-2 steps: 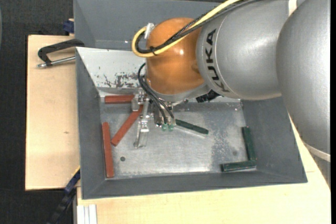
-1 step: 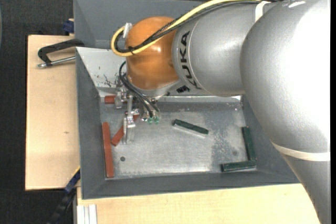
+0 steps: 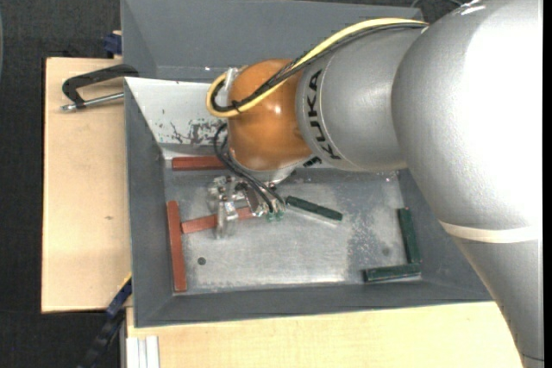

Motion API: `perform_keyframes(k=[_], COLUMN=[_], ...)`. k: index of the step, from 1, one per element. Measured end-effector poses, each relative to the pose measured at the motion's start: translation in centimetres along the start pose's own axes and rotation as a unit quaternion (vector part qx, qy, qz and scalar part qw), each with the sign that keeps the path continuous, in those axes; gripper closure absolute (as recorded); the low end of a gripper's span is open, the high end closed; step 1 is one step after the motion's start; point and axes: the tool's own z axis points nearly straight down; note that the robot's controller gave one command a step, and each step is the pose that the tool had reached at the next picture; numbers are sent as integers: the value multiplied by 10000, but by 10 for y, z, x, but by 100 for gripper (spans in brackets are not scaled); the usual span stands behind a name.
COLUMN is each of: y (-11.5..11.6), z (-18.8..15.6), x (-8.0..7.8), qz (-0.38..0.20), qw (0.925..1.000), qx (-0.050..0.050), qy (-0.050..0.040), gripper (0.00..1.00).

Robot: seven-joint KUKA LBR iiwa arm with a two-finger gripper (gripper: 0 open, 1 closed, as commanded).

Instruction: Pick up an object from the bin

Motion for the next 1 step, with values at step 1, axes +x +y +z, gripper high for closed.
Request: perform_keyframes(k=[1], y=[0], z=[0], x=[0], qz=[-1], qw=[10000], qx=[0], qy=[1], gripper=[100])
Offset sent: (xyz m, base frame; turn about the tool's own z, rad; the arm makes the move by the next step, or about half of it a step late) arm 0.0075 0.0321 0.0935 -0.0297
